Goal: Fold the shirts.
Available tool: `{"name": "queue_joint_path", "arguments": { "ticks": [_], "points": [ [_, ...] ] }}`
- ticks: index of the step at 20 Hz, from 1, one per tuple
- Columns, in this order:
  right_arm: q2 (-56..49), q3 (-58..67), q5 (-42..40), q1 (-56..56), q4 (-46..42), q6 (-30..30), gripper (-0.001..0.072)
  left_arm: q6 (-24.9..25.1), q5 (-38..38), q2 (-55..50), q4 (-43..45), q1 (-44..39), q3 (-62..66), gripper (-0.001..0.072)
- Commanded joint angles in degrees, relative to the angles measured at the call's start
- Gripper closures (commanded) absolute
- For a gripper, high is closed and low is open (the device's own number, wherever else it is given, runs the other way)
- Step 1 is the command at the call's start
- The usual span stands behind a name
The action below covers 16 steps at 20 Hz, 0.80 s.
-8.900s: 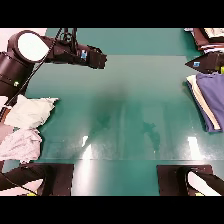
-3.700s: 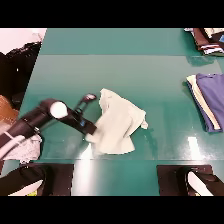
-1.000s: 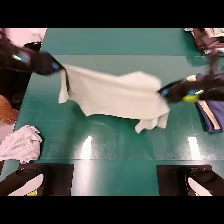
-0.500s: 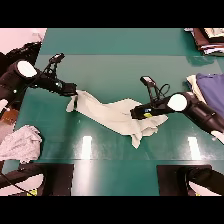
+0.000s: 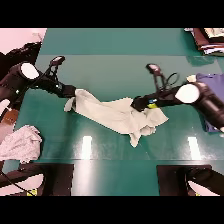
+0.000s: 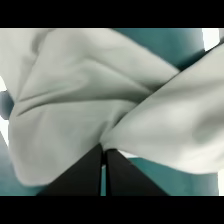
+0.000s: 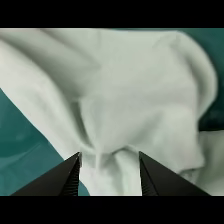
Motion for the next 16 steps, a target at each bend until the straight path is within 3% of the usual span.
{"name": "queue_joint_path", "arguments": {
  "ticks": [1,4,7,12,16],
  "points": [
    [5.49,0.52,6.03,-6.21,-1.22,-0.79,0.0292,0.04,-4.66,-0.07,5.25,-0.04,-0.04,0.0682],
    [2.97,0.55,9.2,-14.25,1.66,-7.58,0.0292,-0.42,-2.32,-0.07,4.48,-0.04,-0.04,0.0682],
    [-5.49,1.29,10.67,-19.78,11.8,-14.47,0.0256,-0.48,-2.03,-0.07,1.95,-0.04,-0.09,0.0682],
    [-23.19,14.32,13.92,-20.55,13.4,-16.2,0.0257,-0.48,-2.12,-0.07,1.49,-0.04,-0.09,0.0682],
    [-35.65,26.23,23.02,-18.36,13.4,-16.11,0.0257,-0.46,-1.92,-0.15,1.27,-0.04,-0.09,0.0682]
  ]
}}
